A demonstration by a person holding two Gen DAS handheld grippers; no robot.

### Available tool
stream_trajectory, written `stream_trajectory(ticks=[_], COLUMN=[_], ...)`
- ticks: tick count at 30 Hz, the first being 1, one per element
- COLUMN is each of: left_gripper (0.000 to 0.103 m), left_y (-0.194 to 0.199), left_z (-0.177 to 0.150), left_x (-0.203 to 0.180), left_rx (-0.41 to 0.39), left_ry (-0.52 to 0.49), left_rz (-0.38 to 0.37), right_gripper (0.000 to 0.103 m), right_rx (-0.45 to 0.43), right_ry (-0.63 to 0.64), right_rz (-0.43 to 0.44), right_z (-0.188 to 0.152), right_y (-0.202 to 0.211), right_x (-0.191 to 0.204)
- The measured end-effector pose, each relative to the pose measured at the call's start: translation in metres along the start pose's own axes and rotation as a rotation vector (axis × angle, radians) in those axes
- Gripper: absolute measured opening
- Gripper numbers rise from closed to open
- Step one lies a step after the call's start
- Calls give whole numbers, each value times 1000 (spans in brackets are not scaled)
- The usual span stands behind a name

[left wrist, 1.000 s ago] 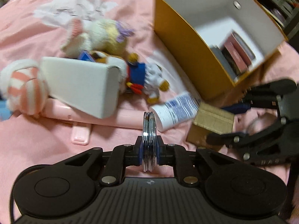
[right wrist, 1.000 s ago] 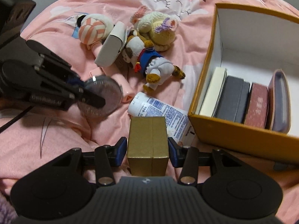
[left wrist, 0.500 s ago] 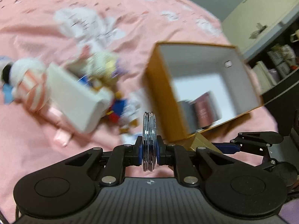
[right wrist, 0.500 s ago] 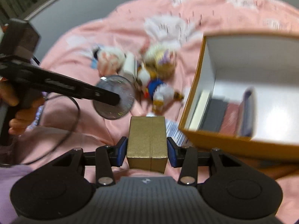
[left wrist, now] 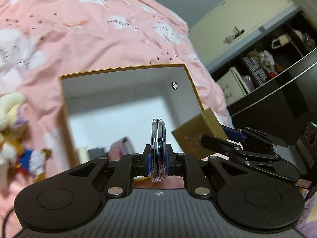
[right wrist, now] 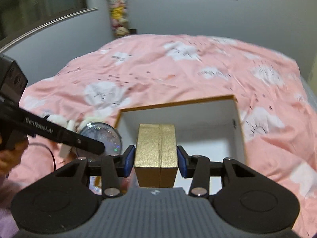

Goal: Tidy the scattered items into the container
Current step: 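Carry the mirror and gold box toward the shoebox with both grippers, then lower the mirror into the shoebox and open the left gripper while the right lowers the gold box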

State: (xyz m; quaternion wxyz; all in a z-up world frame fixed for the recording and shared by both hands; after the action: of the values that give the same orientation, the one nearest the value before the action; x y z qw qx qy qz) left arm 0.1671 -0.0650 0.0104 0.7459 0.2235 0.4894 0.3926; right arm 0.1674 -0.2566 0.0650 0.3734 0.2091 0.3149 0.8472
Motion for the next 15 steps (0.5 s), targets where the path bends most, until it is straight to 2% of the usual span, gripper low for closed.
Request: stream_trajectory(ticks=[3, 7, 15], left_gripper=[15, 15, 15], left_y=[-32, -71, -113], left_z=[5, 1, -1], left_x=[-3, 1, -5], left_rx=[48, 109, 217], left_ry=[11, 50, 29], left_rz=[22, 45, 179], right_gripper=[47, 47, 47], right_rx=[28, 67, 173], right_ry=[10, 13, 17], right_rz=[-62, -44, -10], right_z=[-2, -12, -29], right_y=[-20, -47, -86], right_x=[-19, -32, -51])
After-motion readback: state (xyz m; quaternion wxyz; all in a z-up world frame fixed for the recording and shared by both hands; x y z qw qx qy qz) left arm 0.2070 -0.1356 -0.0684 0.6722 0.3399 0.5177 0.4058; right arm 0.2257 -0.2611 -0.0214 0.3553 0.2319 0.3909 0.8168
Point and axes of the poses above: each gripper's, at about its wrist camera, not at the fingertips, and y roughly against the way its jaws point, x to its left, z to its top, the point moved 3 cm from there along -y, roughly the way its jaws point, and after that the axes turned 4 degrees about z, right-handed, at the moved point
